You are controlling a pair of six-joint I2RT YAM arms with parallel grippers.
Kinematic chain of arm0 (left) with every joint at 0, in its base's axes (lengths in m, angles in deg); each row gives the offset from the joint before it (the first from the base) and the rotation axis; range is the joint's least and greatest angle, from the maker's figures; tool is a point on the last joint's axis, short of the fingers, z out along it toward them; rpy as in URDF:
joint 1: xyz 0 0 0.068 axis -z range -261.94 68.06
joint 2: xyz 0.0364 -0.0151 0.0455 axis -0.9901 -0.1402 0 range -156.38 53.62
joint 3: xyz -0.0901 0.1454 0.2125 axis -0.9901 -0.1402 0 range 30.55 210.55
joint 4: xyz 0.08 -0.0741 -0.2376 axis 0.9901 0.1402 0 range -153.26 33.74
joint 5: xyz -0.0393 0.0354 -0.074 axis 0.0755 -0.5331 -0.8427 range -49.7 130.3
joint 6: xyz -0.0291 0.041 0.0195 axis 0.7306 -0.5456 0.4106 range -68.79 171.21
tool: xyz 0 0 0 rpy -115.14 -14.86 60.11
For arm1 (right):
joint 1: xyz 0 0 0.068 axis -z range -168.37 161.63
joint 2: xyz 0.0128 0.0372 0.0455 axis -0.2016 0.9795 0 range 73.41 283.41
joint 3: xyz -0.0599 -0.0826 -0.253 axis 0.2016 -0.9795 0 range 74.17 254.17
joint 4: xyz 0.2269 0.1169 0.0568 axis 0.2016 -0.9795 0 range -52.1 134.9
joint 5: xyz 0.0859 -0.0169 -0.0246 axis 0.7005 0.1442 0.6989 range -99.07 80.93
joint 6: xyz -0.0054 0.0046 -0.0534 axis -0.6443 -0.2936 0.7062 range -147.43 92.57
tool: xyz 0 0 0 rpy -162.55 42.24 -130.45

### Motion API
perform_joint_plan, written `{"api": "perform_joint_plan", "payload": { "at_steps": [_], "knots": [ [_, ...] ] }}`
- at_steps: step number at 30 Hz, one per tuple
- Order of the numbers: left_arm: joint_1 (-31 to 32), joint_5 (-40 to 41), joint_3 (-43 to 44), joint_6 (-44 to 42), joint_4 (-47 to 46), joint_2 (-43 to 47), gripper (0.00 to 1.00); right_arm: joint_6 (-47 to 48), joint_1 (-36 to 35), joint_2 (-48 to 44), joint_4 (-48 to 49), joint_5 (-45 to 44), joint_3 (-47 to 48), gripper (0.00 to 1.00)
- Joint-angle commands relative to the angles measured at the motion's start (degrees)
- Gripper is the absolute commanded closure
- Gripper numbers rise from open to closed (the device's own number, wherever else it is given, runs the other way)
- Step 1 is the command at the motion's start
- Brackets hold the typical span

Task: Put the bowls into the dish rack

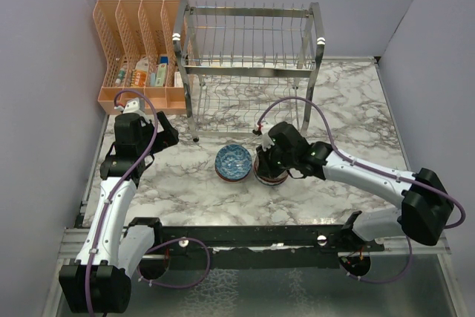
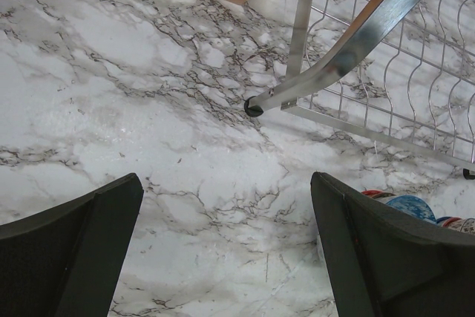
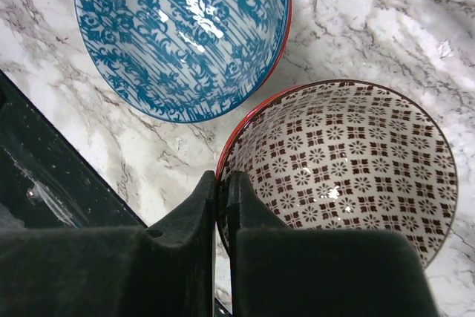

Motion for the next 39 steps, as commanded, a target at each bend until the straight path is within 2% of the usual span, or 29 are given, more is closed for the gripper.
{"api": "perform_joint_plan", "payload": {
  "at_steps": [1, 14, 26, 33, 39],
  "knots": [
    [-0.30, 0.93, -0.27, -0.60, -0.48, 0.11, 0.01, -0.42, -0.34, -0.66, -1.16, -3.22, 0.99, 0.99],
    [-0.28, 1.05, -0.27, -0.57, -0.38, 0.13, 0.01, 0.74, -0.33, -4.43, -1.59, -7.74, 6.03, 0.99],
    [-0.29, 1.17, -0.27, -0.63, -0.36, 0.37, 0.01, -1.40, -0.34, -5.84, 3.72, -3.86, 10.13, 0.99],
    [-0.29, 0.95, -0.05, -0.58, -0.80, -0.10, 0.01, -6.15, -0.34, -5.47, 11.60, 3.43, 11.15, 0.99],
    [-0.30, 0.67, 0.18, -0.44, -1.39, -0.54, 0.01, -14.83, -0.34, -4.70, 23.46, 9.22, 8.97, 0.99]
  ]
}}
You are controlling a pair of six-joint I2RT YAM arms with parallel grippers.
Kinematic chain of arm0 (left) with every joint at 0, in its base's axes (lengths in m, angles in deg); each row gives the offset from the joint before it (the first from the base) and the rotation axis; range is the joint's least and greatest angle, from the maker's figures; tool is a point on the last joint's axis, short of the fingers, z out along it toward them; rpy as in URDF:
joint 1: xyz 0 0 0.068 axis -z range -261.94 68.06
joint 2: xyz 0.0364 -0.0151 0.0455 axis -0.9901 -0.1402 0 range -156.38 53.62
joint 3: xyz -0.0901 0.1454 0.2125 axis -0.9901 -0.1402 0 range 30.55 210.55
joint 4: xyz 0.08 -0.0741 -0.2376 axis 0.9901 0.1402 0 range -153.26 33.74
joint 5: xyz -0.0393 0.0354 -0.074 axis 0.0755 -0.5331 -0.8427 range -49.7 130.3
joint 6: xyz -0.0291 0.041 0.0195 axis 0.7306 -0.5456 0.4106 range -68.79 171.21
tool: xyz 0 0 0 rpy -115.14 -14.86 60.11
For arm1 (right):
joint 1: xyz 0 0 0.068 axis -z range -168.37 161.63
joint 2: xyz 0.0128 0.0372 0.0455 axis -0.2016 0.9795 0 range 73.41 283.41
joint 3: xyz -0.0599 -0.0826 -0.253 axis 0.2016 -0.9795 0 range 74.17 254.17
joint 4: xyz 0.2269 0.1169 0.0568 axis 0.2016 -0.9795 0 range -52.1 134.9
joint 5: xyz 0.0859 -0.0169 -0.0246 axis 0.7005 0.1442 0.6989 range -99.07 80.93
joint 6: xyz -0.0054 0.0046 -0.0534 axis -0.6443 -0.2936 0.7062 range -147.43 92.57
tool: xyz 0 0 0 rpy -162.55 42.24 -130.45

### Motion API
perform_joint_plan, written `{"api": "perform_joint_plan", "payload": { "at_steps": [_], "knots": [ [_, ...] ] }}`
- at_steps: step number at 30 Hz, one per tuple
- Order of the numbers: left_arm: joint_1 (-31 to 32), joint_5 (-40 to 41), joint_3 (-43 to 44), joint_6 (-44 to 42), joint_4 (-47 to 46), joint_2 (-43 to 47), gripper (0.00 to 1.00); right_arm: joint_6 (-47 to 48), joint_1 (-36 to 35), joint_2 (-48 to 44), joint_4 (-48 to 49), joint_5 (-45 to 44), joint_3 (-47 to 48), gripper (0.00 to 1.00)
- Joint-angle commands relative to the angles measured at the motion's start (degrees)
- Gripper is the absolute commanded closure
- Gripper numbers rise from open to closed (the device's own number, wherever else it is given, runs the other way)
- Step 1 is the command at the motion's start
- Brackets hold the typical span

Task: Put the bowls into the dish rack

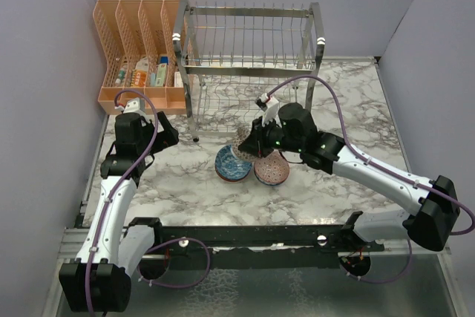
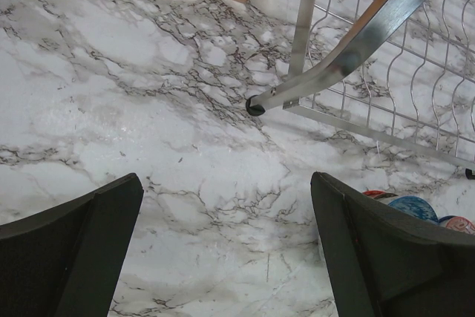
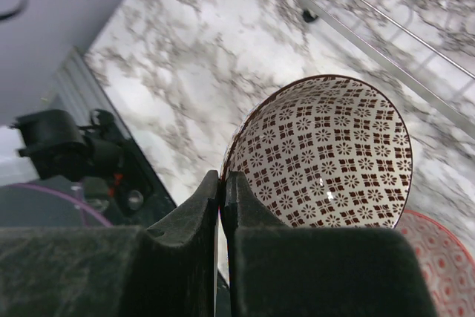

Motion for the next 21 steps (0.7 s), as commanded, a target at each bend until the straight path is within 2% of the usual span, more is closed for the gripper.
{"api": "perform_joint_plan", "payload": {
  "at_steps": [1, 11, 21],
  "knots": [
    [-0.29, 0.51, 0.21, -0.47, -1.38, -0.20, 0.01, -9.40, -0.18, -0.72, 17.28, 7.33, -0.72, 0.99],
    [-0.29, 0.06, 0.87, -0.93, -1.57, -1.17, 0.01, -26.75, -0.18, 4.69, 40.41, 12.54, -8.66, 0.99],
    [-0.29, 0.14, 0.87, -0.81, -1.69, -0.48, 0.01, -31.27, -0.18, 10.22, 48.46, 6.37, -6.63, 0.99]
  ]
}}
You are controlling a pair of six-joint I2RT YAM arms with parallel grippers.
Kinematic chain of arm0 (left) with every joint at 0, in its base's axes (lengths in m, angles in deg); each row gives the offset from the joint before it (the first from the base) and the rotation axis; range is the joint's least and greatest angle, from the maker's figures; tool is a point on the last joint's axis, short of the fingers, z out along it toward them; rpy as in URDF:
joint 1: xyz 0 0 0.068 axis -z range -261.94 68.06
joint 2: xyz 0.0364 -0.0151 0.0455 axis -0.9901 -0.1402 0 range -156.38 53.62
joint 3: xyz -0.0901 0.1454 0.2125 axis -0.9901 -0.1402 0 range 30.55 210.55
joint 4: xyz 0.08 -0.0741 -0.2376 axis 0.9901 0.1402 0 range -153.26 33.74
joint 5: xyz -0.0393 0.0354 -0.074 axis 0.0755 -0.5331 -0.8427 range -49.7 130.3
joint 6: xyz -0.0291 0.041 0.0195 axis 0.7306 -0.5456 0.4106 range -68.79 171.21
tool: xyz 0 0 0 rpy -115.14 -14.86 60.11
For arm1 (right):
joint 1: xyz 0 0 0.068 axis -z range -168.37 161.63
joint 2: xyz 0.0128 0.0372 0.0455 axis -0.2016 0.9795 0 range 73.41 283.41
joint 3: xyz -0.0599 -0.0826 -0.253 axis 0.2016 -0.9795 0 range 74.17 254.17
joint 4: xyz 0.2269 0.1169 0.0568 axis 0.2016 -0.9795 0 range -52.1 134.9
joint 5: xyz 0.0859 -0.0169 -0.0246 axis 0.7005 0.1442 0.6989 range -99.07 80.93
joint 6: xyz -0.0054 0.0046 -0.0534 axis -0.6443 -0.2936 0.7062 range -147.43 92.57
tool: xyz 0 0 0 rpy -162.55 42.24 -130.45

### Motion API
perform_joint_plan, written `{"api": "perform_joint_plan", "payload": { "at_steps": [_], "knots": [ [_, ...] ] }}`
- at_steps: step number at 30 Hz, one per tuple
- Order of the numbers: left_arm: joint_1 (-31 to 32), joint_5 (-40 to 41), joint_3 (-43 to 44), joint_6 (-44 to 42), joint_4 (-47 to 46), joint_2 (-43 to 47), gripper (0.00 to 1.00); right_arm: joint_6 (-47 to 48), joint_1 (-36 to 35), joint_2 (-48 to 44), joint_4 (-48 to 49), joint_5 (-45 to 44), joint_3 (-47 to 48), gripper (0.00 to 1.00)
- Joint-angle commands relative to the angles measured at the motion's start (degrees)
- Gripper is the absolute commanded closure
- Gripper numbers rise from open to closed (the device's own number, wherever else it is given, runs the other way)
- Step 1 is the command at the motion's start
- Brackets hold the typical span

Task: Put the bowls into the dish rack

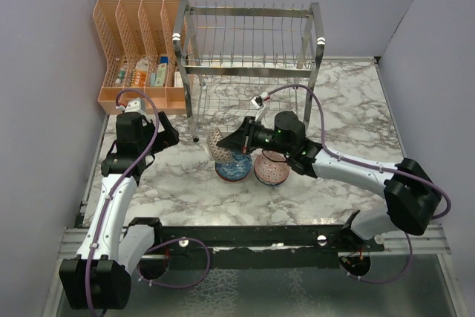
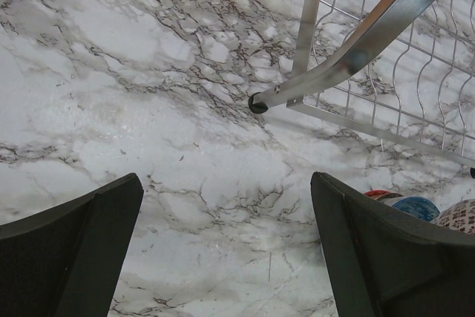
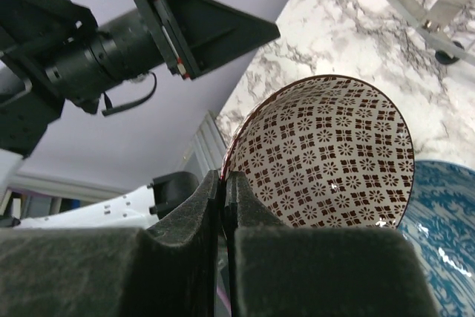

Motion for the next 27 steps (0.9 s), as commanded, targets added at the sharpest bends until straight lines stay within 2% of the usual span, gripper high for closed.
{"api": "perform_joint_plan", "payload": {
  "at_steps": [1, 9, 27],
  "knots": [
    [-0.29, 0.23, 0.81, -0.82, -1.52, 0.99, 0.01, -4.85, -0.18, 2.37, 11.37, -4.08, 3.25, 0.99],
    [-0.12, 0.69, 0.87, -0.86, -1.27, 1.56, 0.01, -13.23, -0.18, 9.94, 20.67, -7.33, 4.13, 0.99],
    [2.24, 2.83, 1.40, -1.29, -0.32, 1.72, 0.01, -12.27, 1.69, 21.81, 34.16, -15.44, 11.11, 0.99]
  ]
}}
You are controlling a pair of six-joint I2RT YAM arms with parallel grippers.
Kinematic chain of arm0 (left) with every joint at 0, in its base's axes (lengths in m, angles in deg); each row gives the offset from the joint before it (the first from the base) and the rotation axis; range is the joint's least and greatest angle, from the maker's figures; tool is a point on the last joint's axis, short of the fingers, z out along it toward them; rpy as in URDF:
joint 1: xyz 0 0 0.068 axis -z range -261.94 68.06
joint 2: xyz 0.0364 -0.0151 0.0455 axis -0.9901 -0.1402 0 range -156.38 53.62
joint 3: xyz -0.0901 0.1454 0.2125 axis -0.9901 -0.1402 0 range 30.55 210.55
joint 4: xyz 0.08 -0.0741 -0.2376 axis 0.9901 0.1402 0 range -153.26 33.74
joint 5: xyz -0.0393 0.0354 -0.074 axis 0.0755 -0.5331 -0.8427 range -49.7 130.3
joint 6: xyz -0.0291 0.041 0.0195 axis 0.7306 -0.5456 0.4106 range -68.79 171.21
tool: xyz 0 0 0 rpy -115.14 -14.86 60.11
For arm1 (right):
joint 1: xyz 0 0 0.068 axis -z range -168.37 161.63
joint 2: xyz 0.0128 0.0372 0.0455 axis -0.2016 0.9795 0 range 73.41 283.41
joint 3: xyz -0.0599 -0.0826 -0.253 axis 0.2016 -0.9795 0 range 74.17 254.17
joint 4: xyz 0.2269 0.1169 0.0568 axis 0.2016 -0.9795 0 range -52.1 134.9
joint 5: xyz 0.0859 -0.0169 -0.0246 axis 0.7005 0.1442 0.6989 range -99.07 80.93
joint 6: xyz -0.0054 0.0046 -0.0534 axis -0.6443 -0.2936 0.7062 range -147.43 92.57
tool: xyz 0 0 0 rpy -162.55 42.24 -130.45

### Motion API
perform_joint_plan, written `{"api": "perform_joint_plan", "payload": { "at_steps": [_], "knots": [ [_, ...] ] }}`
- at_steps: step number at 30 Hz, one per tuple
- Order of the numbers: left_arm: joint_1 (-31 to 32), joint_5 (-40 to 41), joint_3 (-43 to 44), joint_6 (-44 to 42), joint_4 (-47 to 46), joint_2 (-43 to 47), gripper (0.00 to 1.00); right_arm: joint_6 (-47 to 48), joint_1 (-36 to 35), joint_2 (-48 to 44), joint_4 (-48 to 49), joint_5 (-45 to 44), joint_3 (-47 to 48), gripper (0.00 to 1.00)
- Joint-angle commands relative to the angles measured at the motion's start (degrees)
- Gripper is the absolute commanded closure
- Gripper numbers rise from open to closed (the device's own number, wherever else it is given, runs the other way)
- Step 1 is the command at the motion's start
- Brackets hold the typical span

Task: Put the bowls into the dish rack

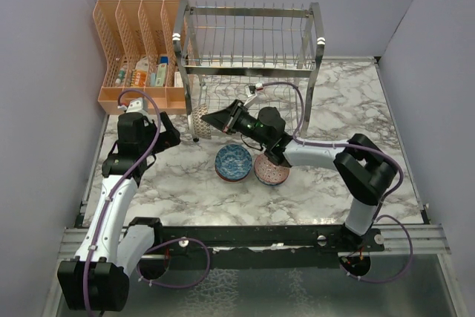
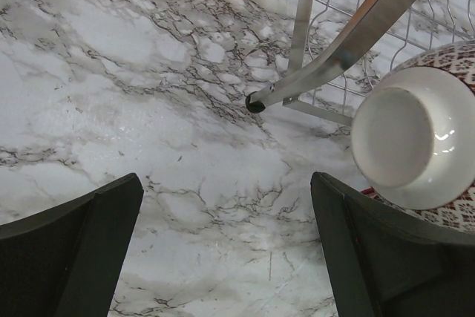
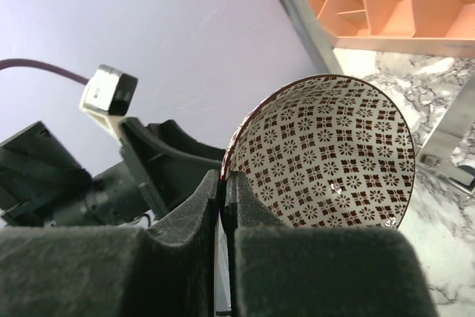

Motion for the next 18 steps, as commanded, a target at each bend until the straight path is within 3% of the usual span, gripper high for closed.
{"api": "perform_joint_plan", "payload": {
  "at_steps": [1, 18],
  "knots": [
    [0.76, 1.80, 1.38, -0.82, -0.30, 1.01, 0.01, -0.46, 1.25, 2.29, 9.82, -4.42, 2.58, 0.99],
    [1.72, 2.96, 1.50, -0.88, 0.52, 0.46, 0.01, 3.04, 6.81, 10.47, 10.15, -8.01, 12.39, 0.99]
  ]
}}
